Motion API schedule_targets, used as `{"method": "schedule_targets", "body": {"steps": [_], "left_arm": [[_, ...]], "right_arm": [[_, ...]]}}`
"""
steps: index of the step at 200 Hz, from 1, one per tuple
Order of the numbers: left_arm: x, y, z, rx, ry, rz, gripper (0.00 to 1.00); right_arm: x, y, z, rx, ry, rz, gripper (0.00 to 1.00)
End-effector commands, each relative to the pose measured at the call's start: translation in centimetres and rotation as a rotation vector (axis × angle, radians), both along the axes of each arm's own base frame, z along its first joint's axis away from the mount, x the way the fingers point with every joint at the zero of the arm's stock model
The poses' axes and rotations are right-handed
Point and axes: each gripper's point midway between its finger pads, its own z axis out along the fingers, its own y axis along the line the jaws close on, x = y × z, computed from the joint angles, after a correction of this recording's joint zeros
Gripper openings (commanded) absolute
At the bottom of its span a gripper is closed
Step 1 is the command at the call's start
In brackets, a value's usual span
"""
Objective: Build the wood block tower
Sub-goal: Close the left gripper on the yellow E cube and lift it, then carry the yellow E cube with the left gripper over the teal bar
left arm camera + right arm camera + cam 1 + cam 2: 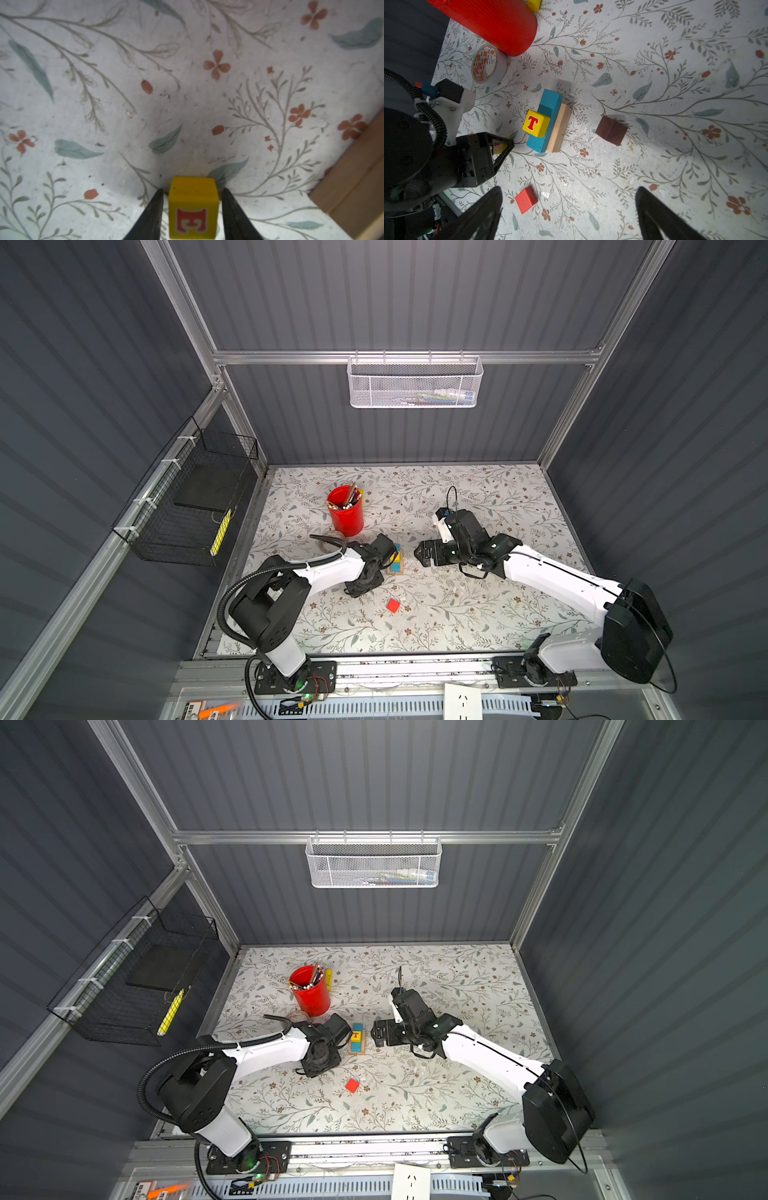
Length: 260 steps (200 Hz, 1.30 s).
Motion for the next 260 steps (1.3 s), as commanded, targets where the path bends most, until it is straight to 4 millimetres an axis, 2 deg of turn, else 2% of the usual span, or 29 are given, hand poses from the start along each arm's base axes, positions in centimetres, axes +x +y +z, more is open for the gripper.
{"method": "schedule_targets", "body": {"steps": [1,73,110,140,169,190,214,234,260], "left_arm": [[-0.1,-0.3,-0.5,0.018,0.026,-0.032,0.43],[-0.3,-0.1,-0.2,0.017,0.024,-0.049,0.35],[-0.2,0.3,0.9,0.024,-0.005,-0.069,0.28],[0.1,0.4,3.0,0.037,-0.026,-0.137,0.25],[0.7,-0.1,6.3,0.025,-0.074,-0.226,0.21],[1.5,-1.5,9.0,-0.016,-0.111,-0.313,0.2],[2.4,-3.7,11.1,-0.066,-0.129,-0.416,0.17],[3.3,-5.3,11.9,-0.087,-0.142,-0.486,0.17],[4.2,-7.3,11.9,-0.104,-0.122,-0.577,0.16]], "right_arm": [[-0.1,0.0,-0.6,0.006,0.015,-0.004,0.99],[0.0,0.0,-0.3,0.01,0.012,-0.003,0.99],[0.1,-0.1,0.2,0.018,0.011,-0.01,0.99],[0.2,-0.4,0.6,0.022,0.017,-0.023,0.99],[0.1,-1.2,0.8,0.033,0.034,-0.05,0.99],[0.1,-2.1,0.9,0.034,0.039,-0.074,0.99],[0.3,-3.3,0.9,0.046,0.044,-0.108,0.99],[0.3,-4.0,0.8,0.051,0.044,-0.126,0.99],[0.4,-4.8,0.6,0.061,0.051,-0.147,0.99]]}}
